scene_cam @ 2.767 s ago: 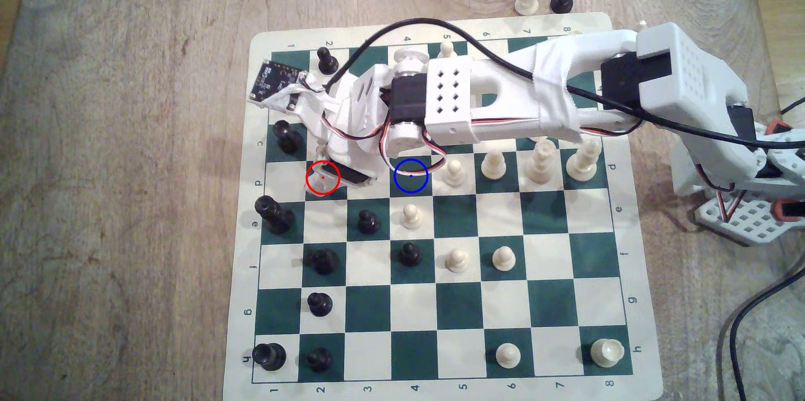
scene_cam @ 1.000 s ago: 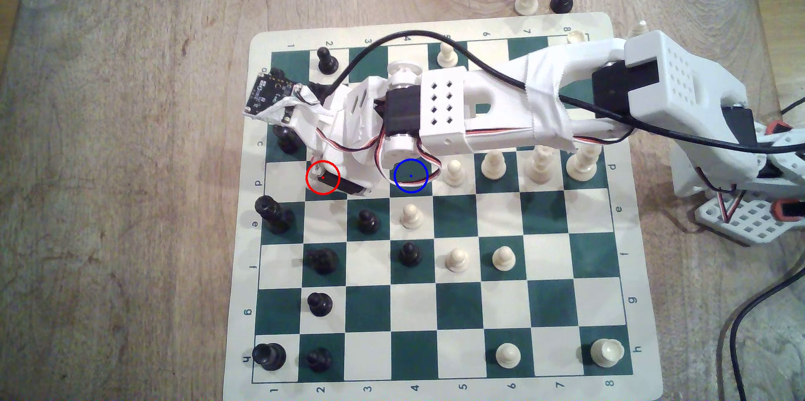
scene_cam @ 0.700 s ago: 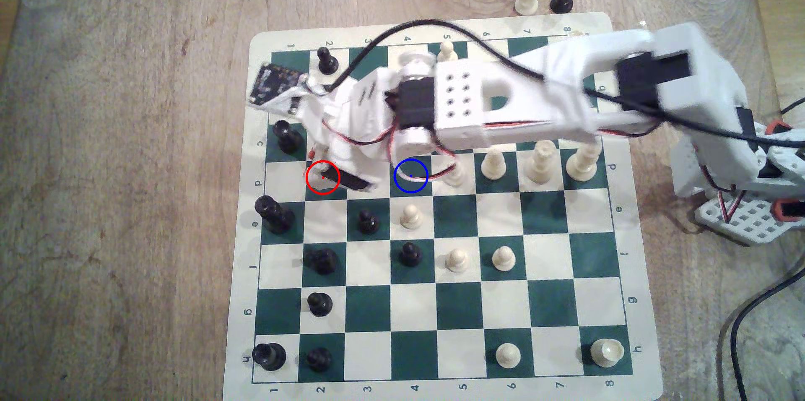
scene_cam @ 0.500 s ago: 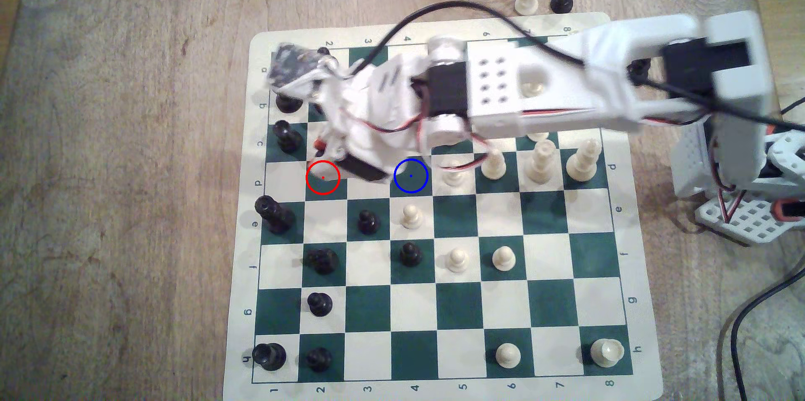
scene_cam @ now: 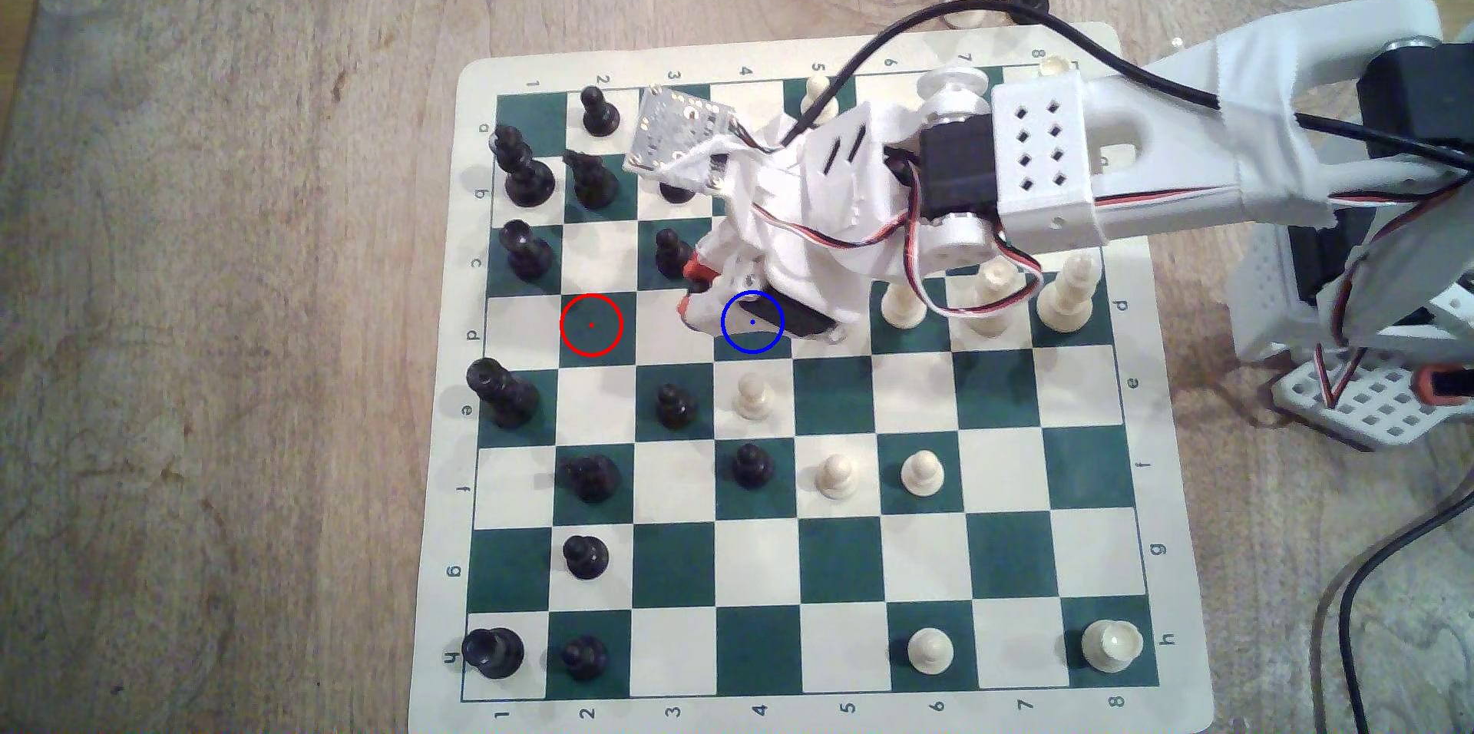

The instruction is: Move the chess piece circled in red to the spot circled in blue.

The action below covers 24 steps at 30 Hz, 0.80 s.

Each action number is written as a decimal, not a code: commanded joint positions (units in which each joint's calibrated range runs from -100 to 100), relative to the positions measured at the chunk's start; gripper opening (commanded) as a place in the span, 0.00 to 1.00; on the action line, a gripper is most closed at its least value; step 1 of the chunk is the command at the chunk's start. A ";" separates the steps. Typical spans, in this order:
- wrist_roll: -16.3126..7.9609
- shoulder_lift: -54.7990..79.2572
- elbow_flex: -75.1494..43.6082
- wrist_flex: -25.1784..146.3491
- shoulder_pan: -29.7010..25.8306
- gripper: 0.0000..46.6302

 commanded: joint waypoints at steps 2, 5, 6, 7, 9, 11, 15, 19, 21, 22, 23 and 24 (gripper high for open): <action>0.44 -6.69 3.68 -2.58 0.21 0.01; 0.44 -6.69 6.04 -3.72 0.29 0.01; 0.44 -6.43 6.67 -4.21 0.37 0.01; 0.44 -6.26 6.67 -4.38 0.44 0.01; 0.44 -5.67 6.67 -5.03 0.83 0.01; 0.49 -4.74 6.58 -5.69 1.23 0.01; 0.54 -2.78 6.76 -6.75 1.54 0.01; 0.59 -1.34 7.22 -7.65 1.70 0.01; 0.59 -1.17 7.67 -7.82 1.38 0.01; 0.59 -1.09 7.76 -7.90 1.38 0.01; 0.59 -0.83 7.85 -7.90 1.30 0.01; 0.59 -0.24 8.12 -7.90 1.30 0.01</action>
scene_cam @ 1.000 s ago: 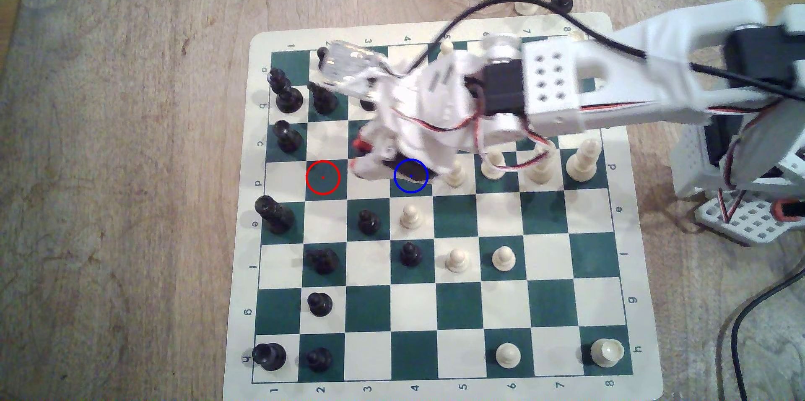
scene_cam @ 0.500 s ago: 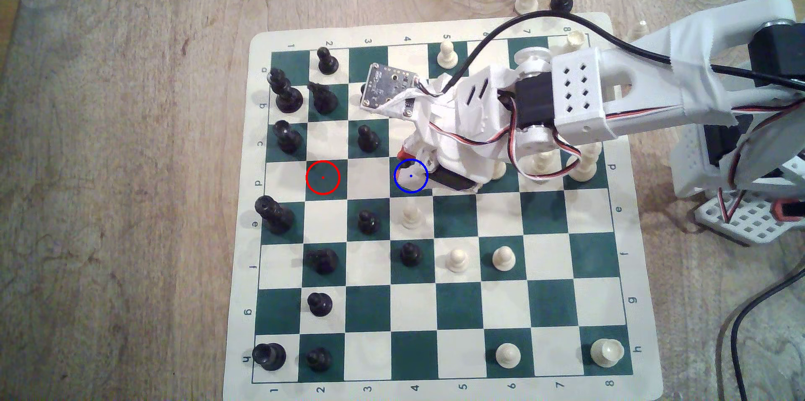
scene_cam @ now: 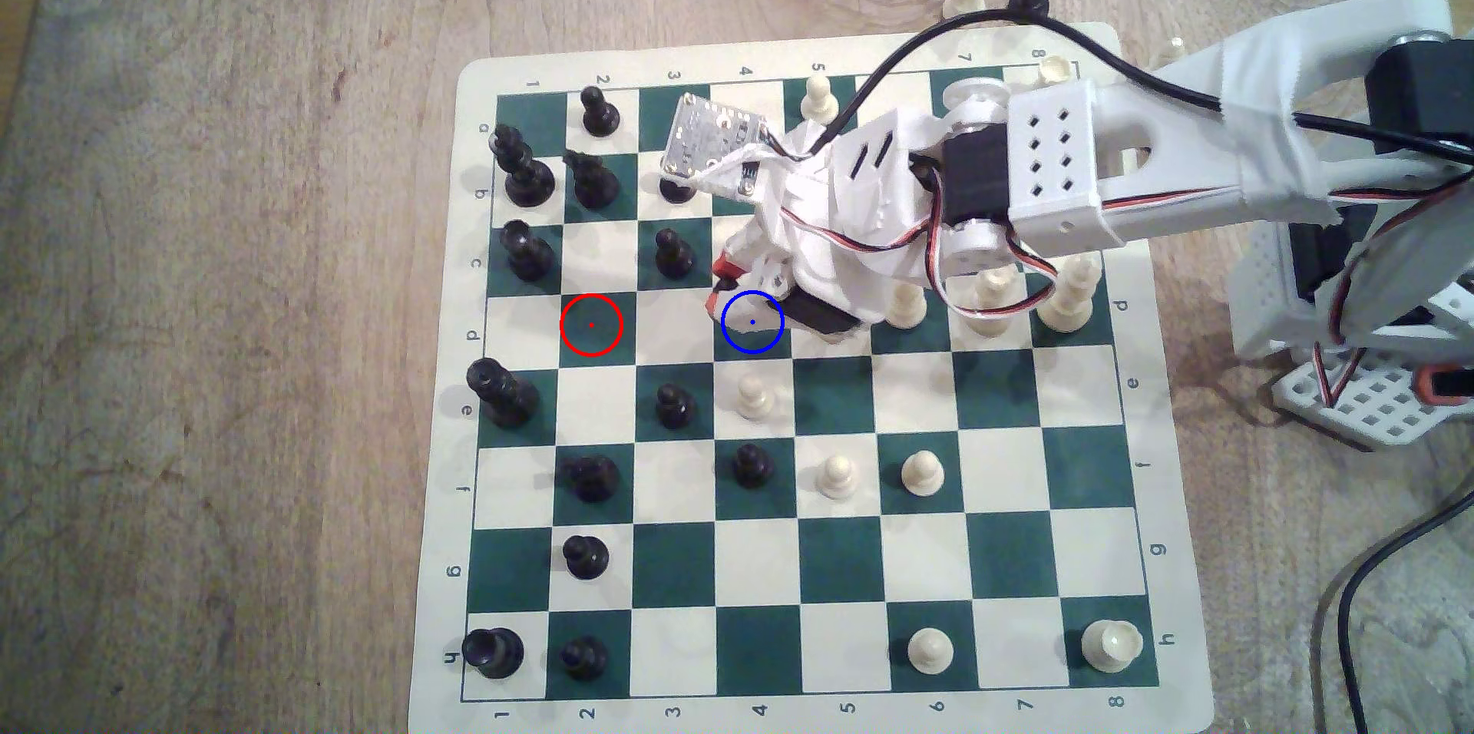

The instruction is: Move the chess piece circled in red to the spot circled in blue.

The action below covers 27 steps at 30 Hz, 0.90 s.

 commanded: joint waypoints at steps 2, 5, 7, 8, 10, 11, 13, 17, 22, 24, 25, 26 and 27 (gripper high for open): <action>0.24 0.44 -0.01 -1.13 -0.02 0.01; 0.20 0.95 0.62 -2.03 0.14 0.01; 0.10 1.21 0.62 -2.36 0.14 0.01; 0.10 1.38 0.62 -2.44 0.14 0.01; 0.15 1.63 0.62 -2.60 0.06 0.01; 0.20 1.72 0.72 -2.77 0.06 0.01; 0.15 2.23 0.72 -3.42 0.14 0.01; 0.05 3.41 0.72 -4.00 0.14 0.01; 0.05 4.26 0.90 -4.41 0.14 0.01; 0.10 4.26 0.99 -4.41 0.14 0.01; 0.10 4.26 0.99 -4.41 0.14 0.01; 0.10 4.26 0.99 -4.41 0.22 0.07; 0.10 4.09 1.08 -4.41 0.29 0.12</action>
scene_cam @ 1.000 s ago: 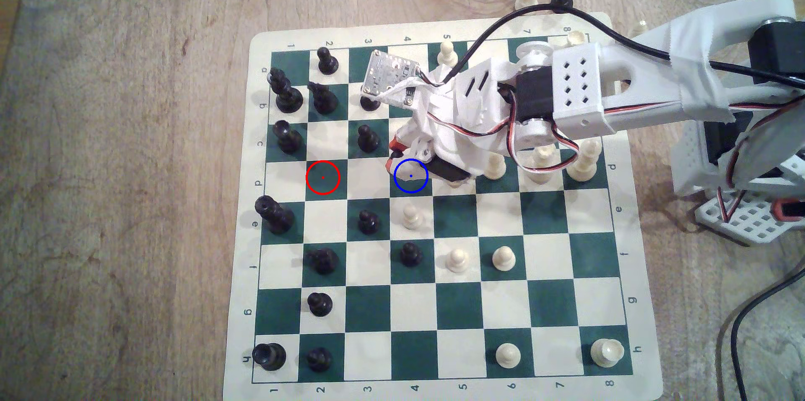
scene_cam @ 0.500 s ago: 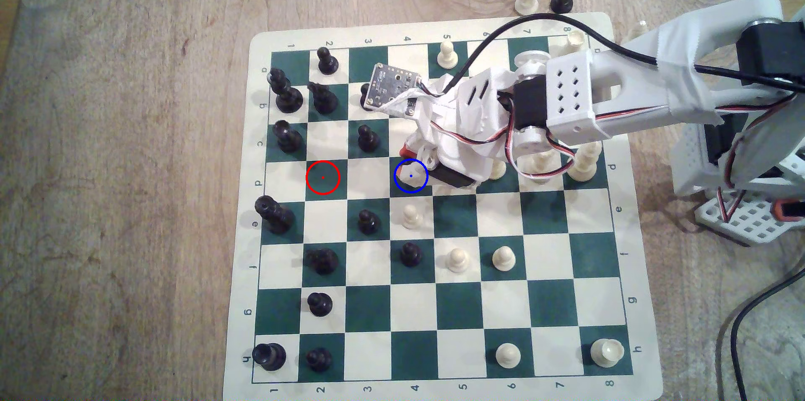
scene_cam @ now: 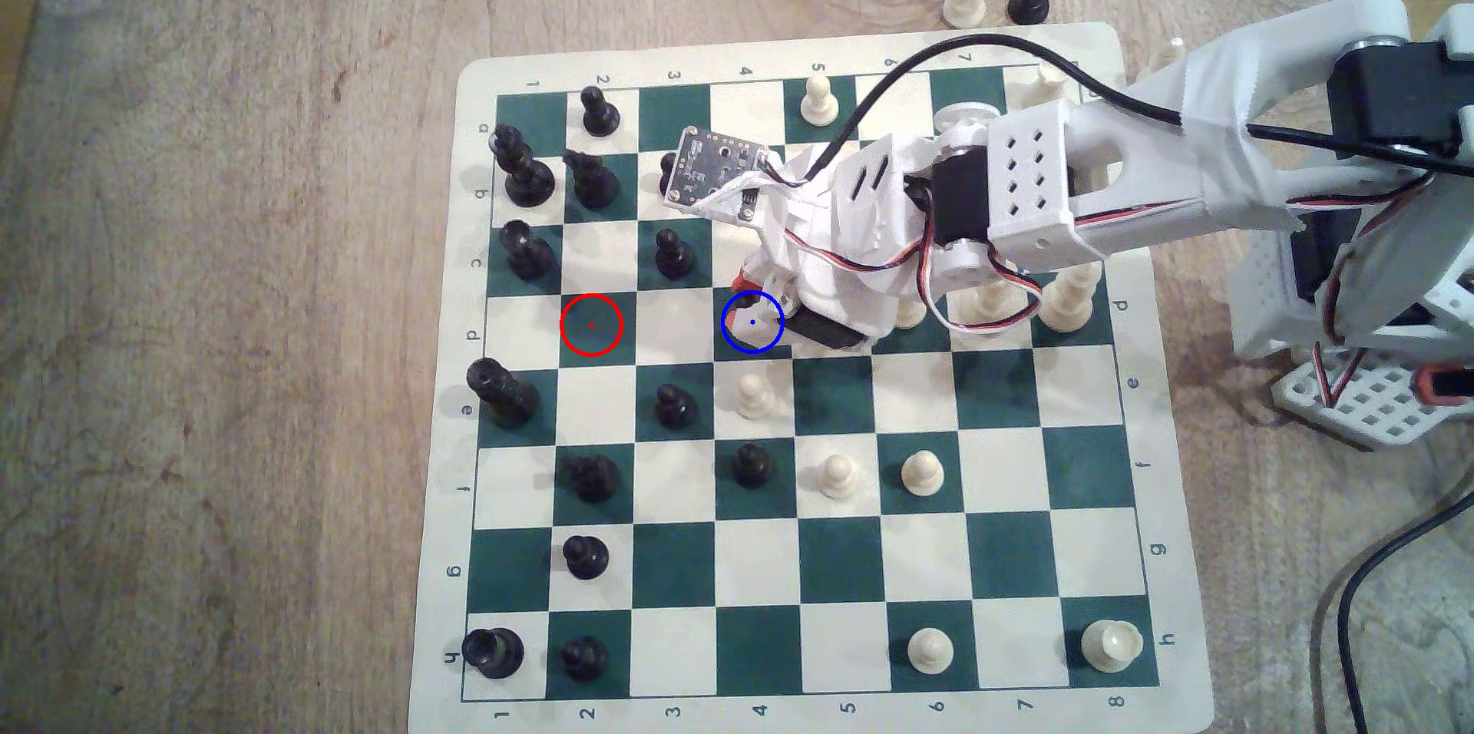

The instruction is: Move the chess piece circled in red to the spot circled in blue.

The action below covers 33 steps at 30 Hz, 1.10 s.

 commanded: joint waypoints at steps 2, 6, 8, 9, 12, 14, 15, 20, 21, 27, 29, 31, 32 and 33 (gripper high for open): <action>0.20 -1.27 -0.28 -0.90 0.37 0.20; 0.20 -2.80 -1.18 0.74 1.00 0.28; 0.29 -5.09 -1.27 2.46 1.23 0.29; 0.29 -6.11 -1.27 3.11 1.23 0.29; 0.29 -10.10 -1.37 5.24 1.39 0.29; 0.29 -13.07 -1.37 7.54 1.31 0.29; 0.29 -14.77 -1.00 8.68 1.00 0.29; 0.54 -28.44 7.70 10.89 -1.97 0.14; 0.54 -34.63 11.15 11.30 -2.68 0.01; 1.66 -53.48 20.67 14.91 -2.52 0.01; 2.78 -57.72 23.75 14.74 -2.21 0.01; 5.81 -66.21 30.55 13.27 -1.97 0.01; 7.18 -68.93 32.63 12.45 -1.51 0.01; 7.47 -70.37 33.63 11.63 -1.19 0.01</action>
